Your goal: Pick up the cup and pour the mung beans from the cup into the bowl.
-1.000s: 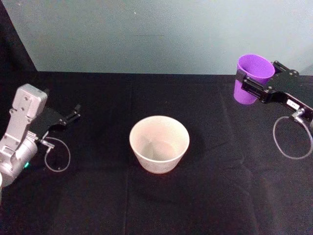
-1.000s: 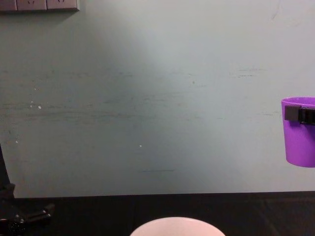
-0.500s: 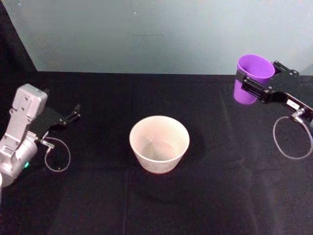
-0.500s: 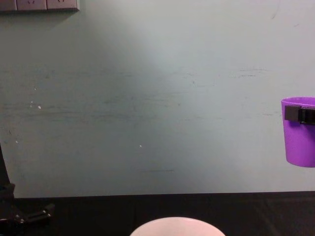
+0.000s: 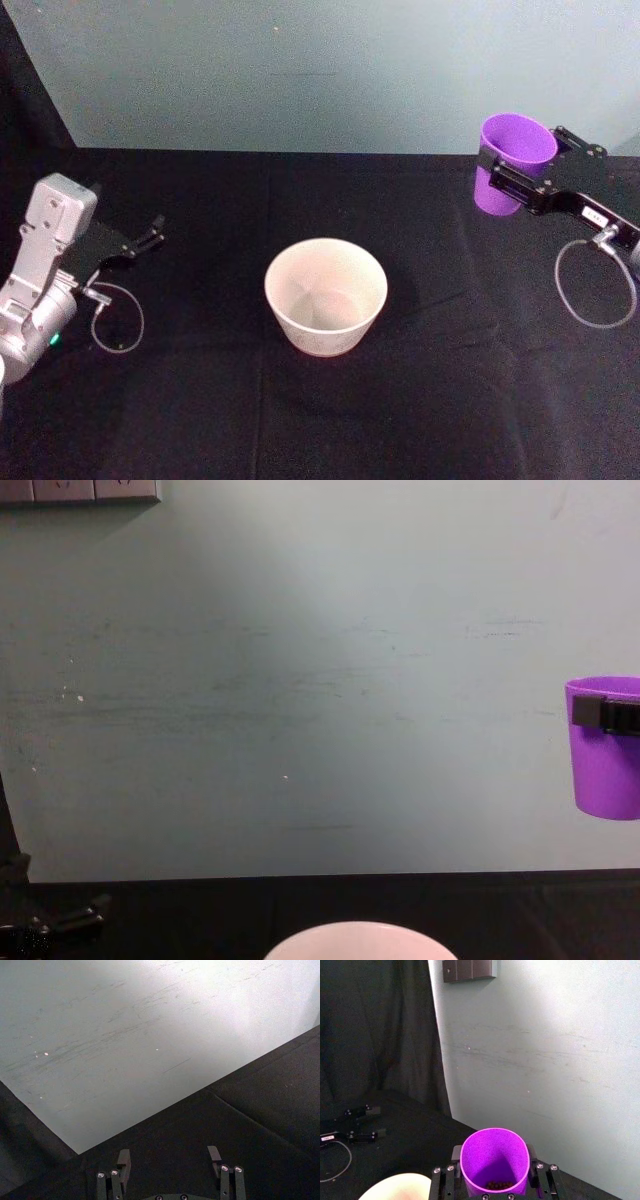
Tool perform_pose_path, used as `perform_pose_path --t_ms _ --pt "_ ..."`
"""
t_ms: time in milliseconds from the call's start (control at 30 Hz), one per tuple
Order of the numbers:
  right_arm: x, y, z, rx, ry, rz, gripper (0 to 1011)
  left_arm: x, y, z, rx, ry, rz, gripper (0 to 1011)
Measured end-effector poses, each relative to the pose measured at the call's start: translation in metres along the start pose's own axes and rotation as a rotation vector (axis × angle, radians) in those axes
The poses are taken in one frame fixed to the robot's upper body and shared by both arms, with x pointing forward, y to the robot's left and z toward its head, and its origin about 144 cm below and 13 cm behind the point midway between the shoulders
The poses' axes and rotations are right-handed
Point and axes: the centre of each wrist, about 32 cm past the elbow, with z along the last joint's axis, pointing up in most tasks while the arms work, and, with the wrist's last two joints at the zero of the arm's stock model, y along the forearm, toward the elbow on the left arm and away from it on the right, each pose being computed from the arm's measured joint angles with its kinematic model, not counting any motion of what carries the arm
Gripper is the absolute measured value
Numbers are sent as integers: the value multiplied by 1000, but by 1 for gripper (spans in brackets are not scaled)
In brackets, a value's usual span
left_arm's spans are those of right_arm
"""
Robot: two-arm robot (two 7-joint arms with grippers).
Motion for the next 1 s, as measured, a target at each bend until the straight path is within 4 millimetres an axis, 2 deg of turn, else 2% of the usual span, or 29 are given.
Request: perform_pose_path --t_ms 300,700,833,967,1000 --pt "4 17 2 -14 2 17 735 0 0 0 0 0 0 1000" --pt "10 66 3 -98 -63 64 734 0 0 0 0 0 0 1000" --pt "7 73 0 -127 -117 77 734 0 0 0 0 0 0 1000" --pt "1 76 -2 -167 -221 93 734 0 0 0 0 0 0 1000" --pt "-4 76 -2 -190 -295 102 734 0 0 0 0 0 0 1000"
